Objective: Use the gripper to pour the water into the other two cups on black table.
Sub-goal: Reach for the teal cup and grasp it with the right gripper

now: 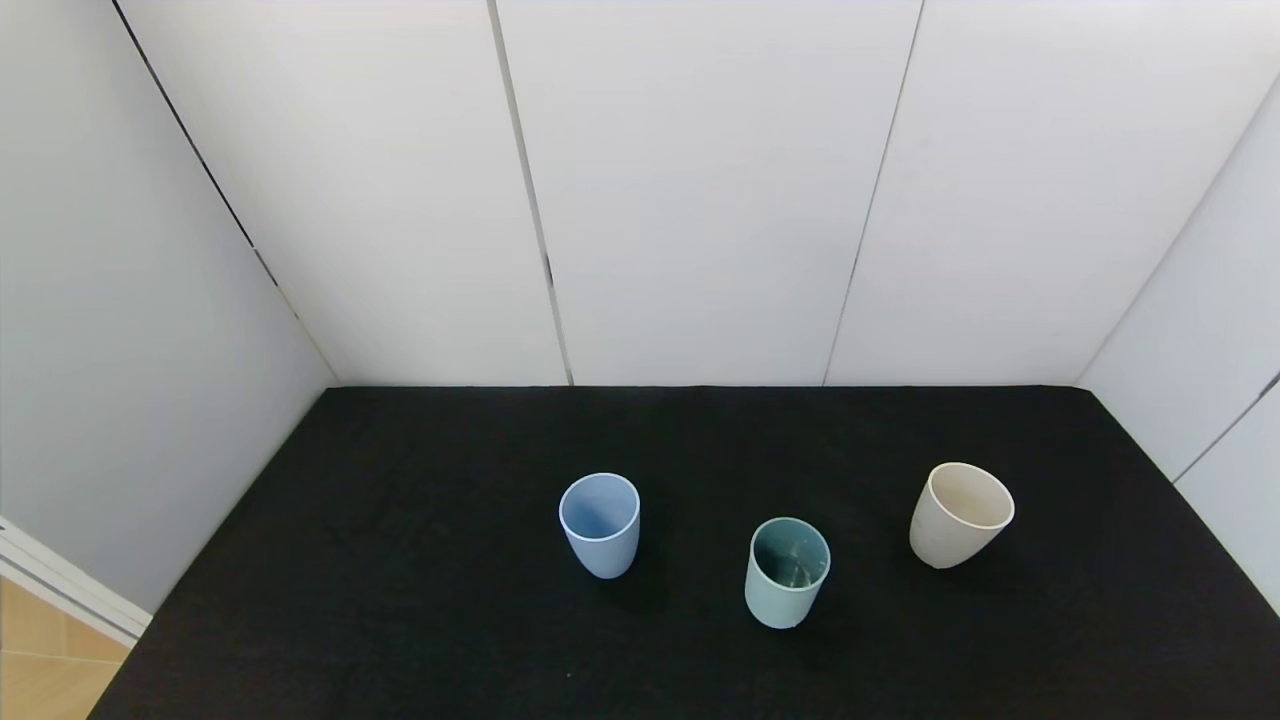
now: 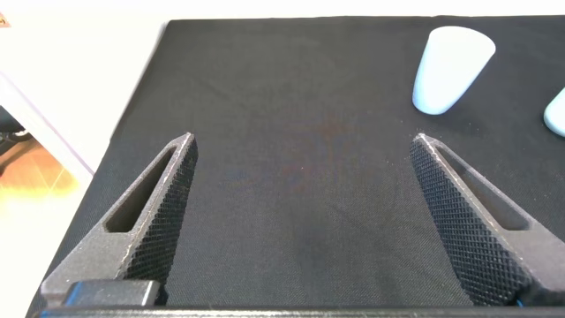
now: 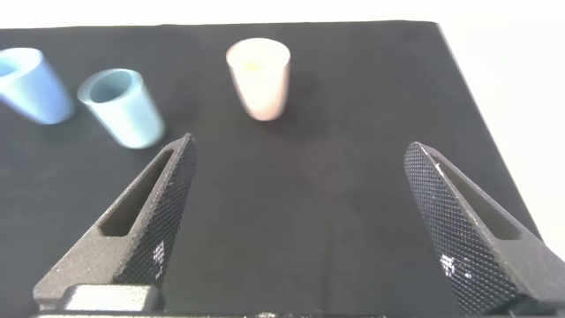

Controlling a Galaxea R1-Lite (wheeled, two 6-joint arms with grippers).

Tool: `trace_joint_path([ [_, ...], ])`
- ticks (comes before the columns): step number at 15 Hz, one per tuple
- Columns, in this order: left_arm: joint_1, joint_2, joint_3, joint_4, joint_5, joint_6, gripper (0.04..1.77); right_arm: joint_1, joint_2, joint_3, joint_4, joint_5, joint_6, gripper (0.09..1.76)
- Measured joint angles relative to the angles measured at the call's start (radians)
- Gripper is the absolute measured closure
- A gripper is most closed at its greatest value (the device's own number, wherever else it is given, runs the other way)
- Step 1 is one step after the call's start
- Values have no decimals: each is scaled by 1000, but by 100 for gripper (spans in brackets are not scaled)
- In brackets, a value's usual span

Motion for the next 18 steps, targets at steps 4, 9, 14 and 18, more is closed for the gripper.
trace_joint_path([
  [4, 0, 0, 0, 0, 0, 0, 9, -9, 243, -126, 3, 57, -1, 14],
  [9, 0, 0, 0, 0, 0, 0, 9, 93, 596, -217, -100, 73, -4, 14],
  [14, 0, 0, 0, 0, 0, 0, 9, 292, 927, -279, -263, 35, -3, 14],
  [18, 0, 0, 0, 0, 0, 0, 9, 471, 1177, -315, -421, -88, -1, 14],
])
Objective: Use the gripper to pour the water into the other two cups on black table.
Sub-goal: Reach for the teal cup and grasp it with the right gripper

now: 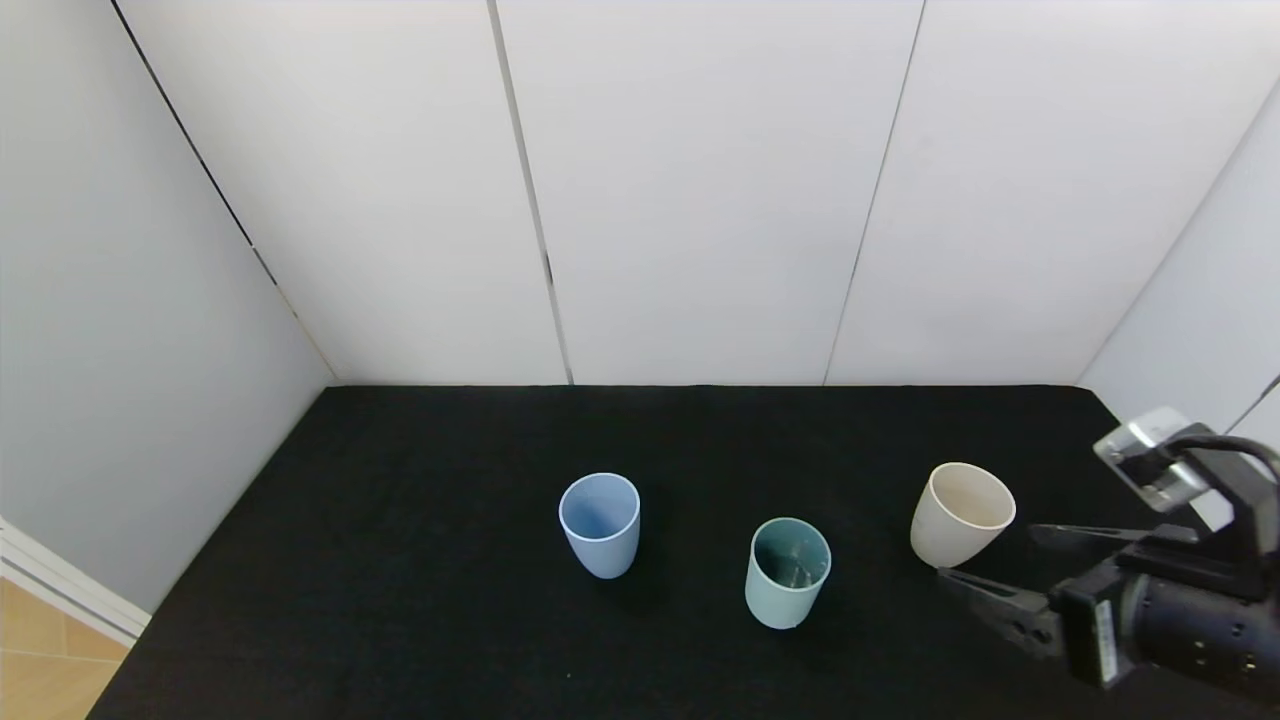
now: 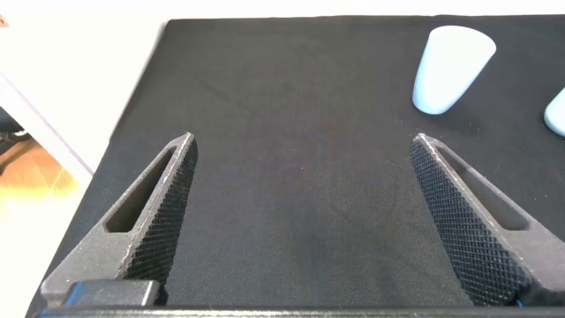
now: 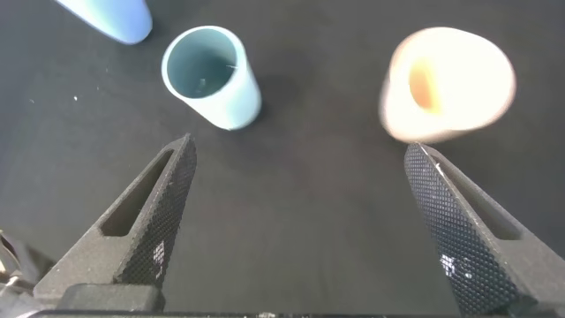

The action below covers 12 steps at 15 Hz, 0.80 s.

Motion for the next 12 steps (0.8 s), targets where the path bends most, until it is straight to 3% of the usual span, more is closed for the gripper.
trace_joint_path([
  [4, 1, 0, 0, 0, 0, 0, 9, 93, 193, -17, -107, -79, 2, 14],
  [12, 1, 0, 0, 0, 0, 0, 9, 204, 359, -30, -138, -84, 72, 14],
])
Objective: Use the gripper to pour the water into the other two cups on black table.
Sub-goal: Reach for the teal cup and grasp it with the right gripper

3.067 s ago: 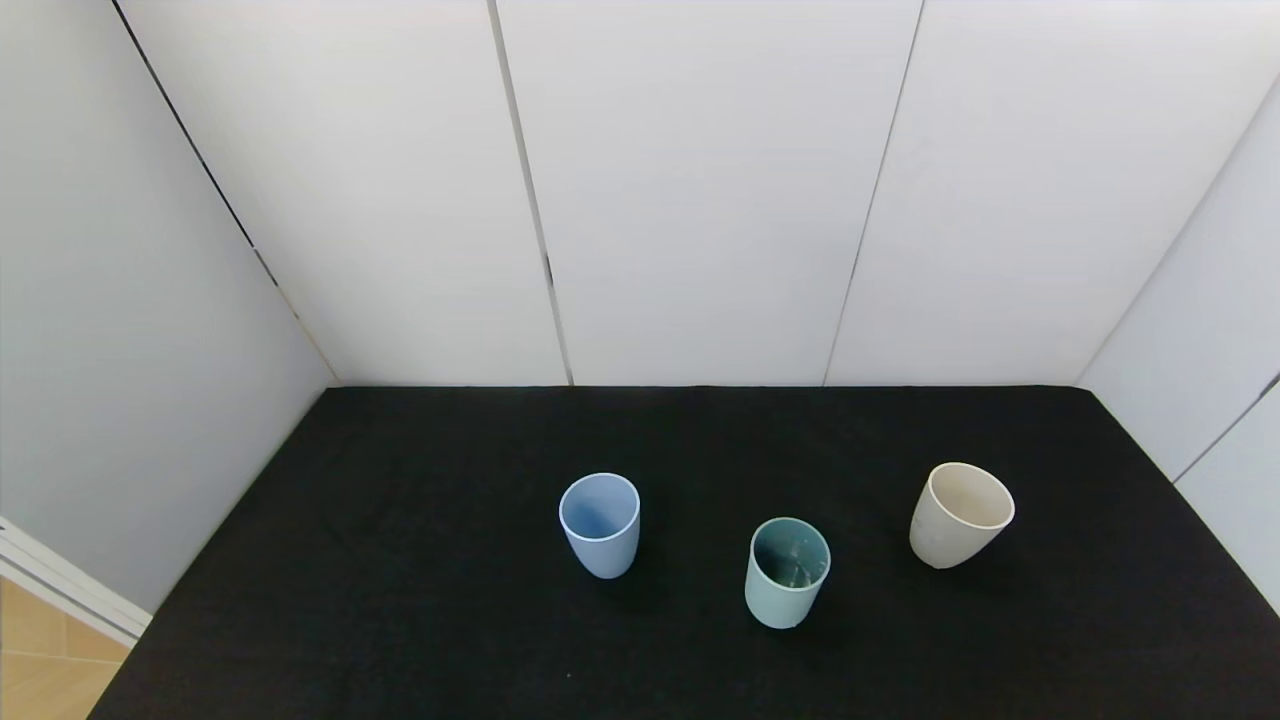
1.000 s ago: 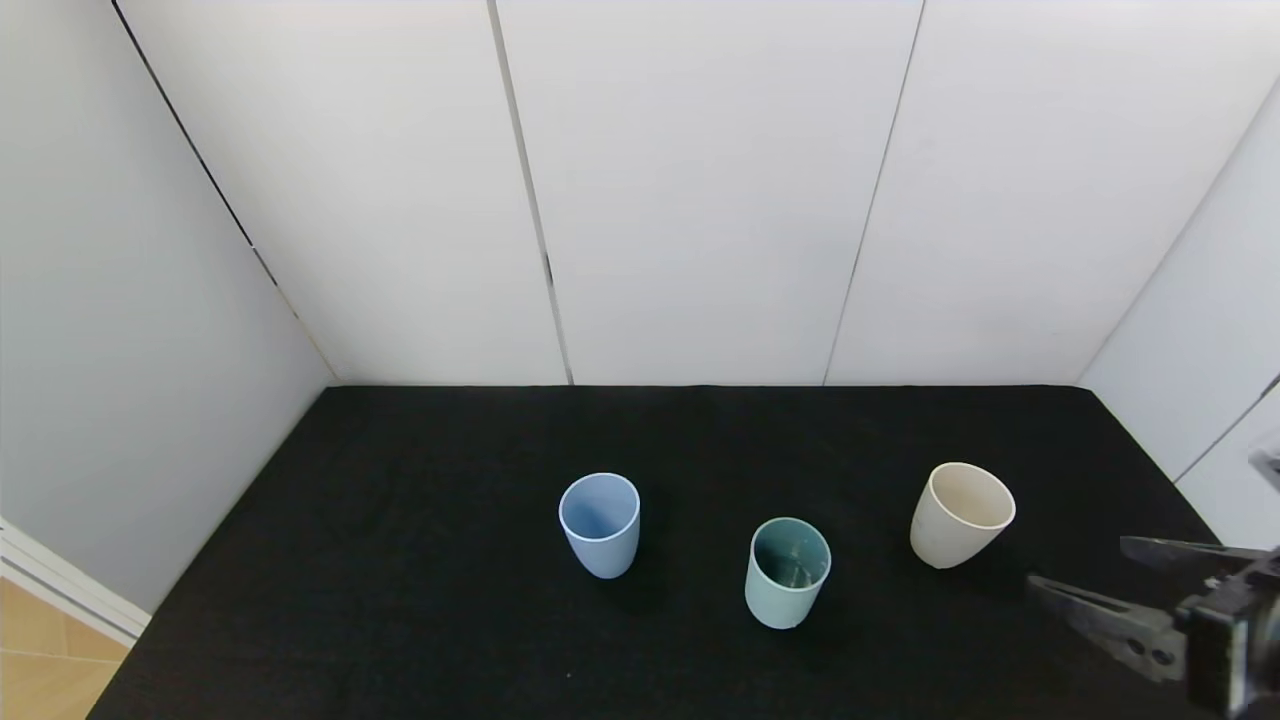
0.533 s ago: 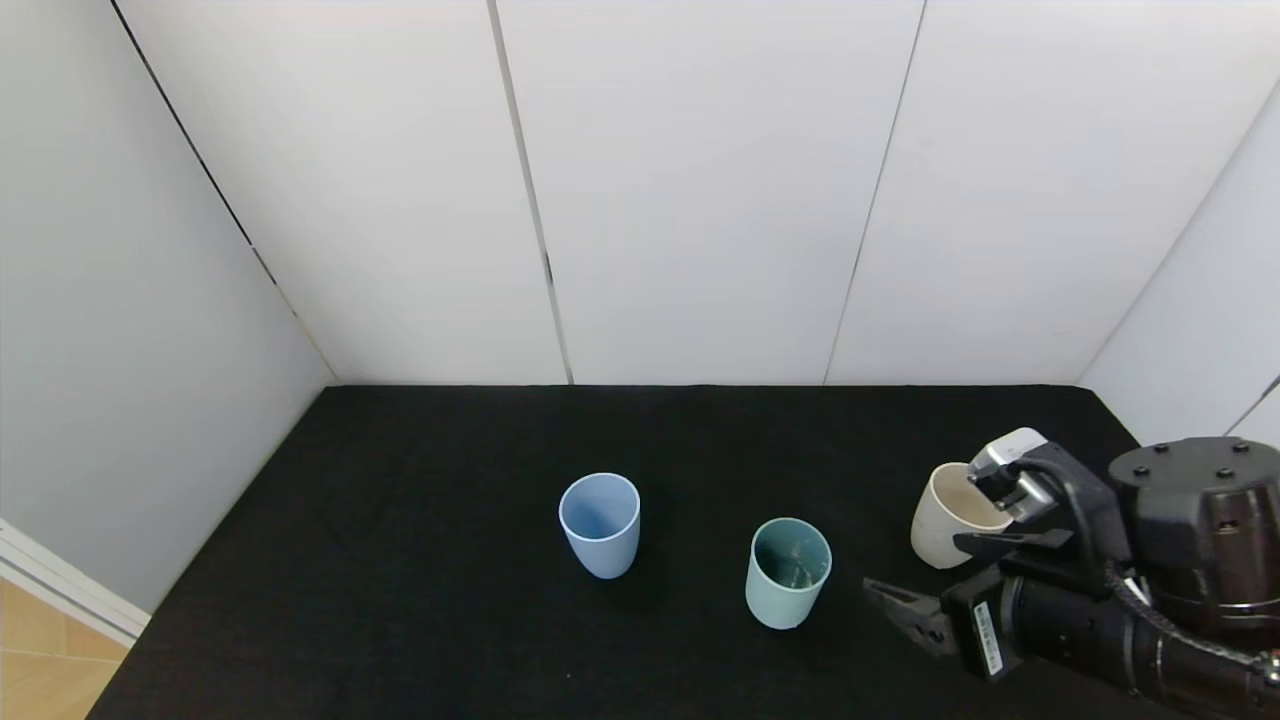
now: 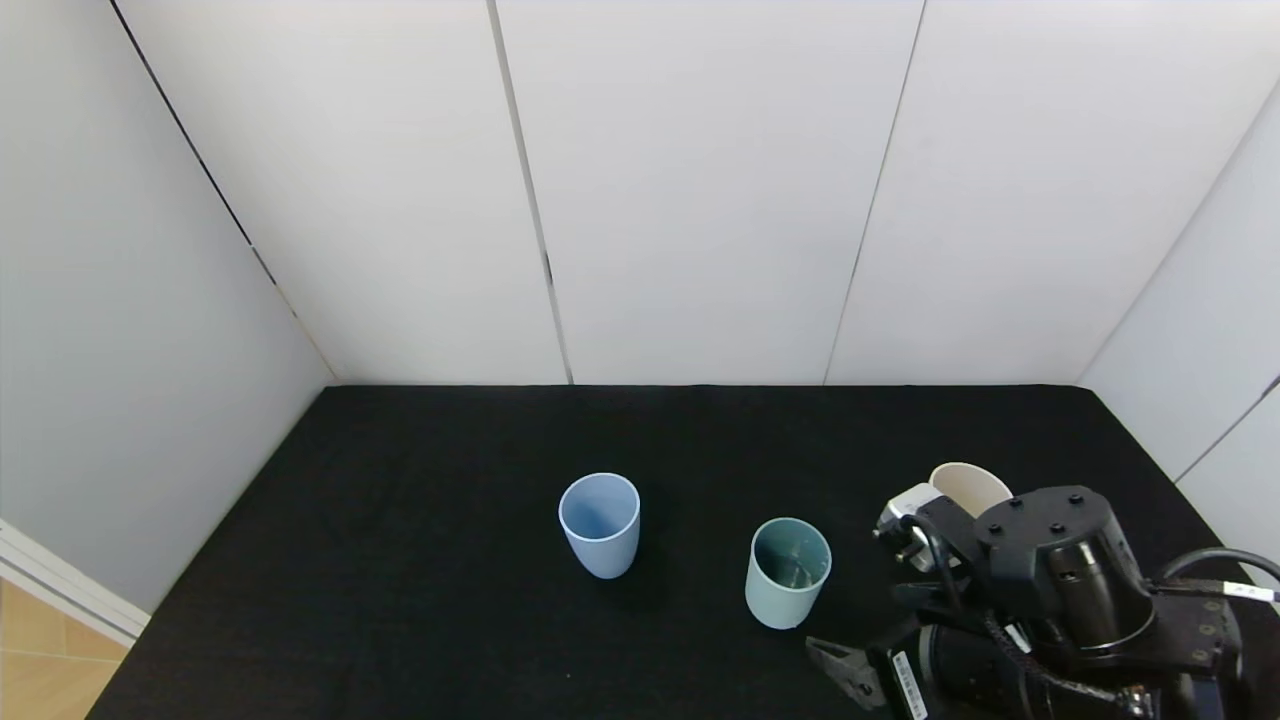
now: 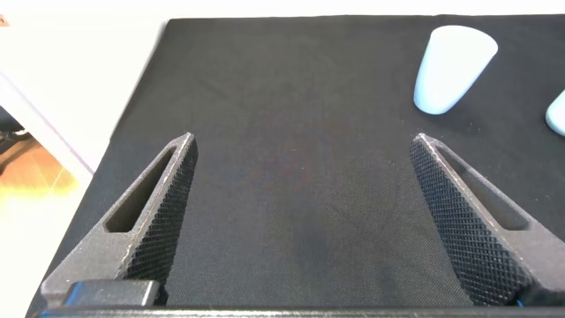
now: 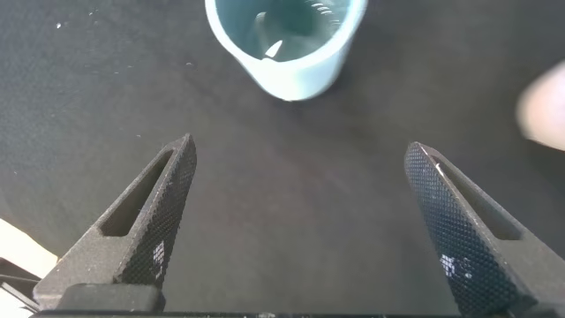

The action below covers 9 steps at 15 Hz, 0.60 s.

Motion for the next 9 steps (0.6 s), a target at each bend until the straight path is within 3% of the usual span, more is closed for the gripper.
trace_joint_path([
  [7, -1, 0, 0, 0, 0, 0, 9, 6, 171, -100, -77, -4, 14, 14],
  [9, -1, 0, 0, 0, 0, 0, 9, 2, 200, -127, -80, -45, 11, 14],
])
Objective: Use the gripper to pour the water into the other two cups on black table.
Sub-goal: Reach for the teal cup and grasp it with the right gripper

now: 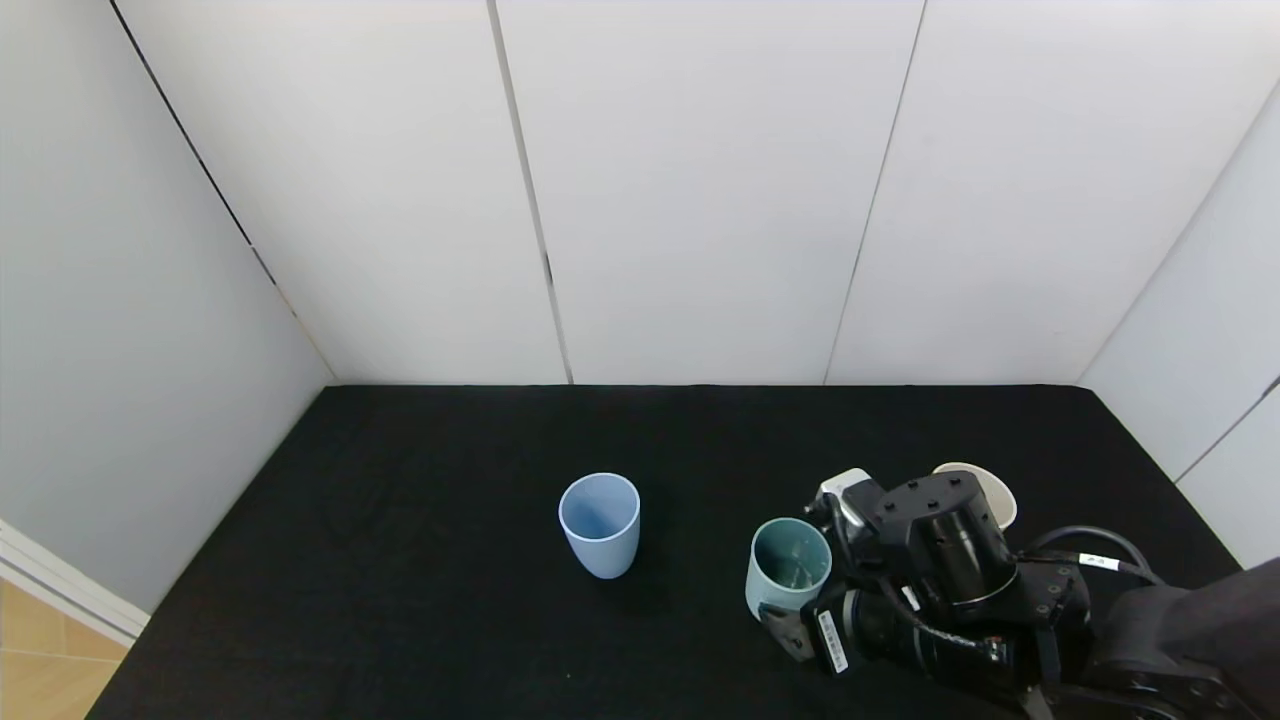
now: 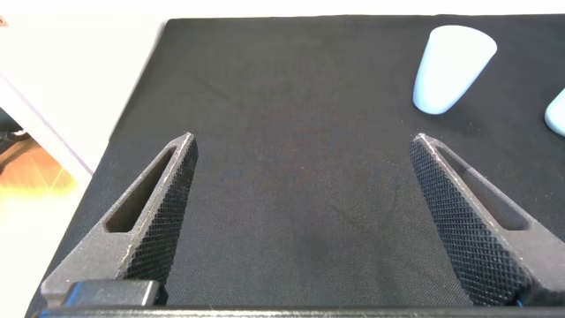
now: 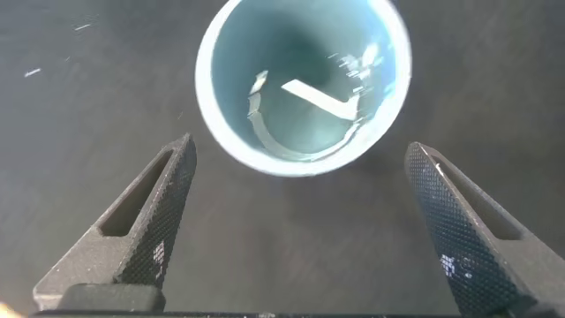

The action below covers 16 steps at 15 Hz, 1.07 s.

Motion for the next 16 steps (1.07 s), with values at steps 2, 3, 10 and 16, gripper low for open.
trace_joint_path([
  [2, 0, 0, 0, 0, 0, 0, 9, 4, 29, -23, -8, -50, -1, 14],
  [3, 0, 0, 0, 0, 0, 0, 9, 7, 42, -31, -28, -57, -1, 14],
  [10, 0, 0, 0, 0, 0, 0, 9, 28, 156, -30, -240, -111, 15, 14],
  [16, 0, 0, 0, 0, 0, 0, 9, 39, 193, -38, -258, -114, 47, 14],
])
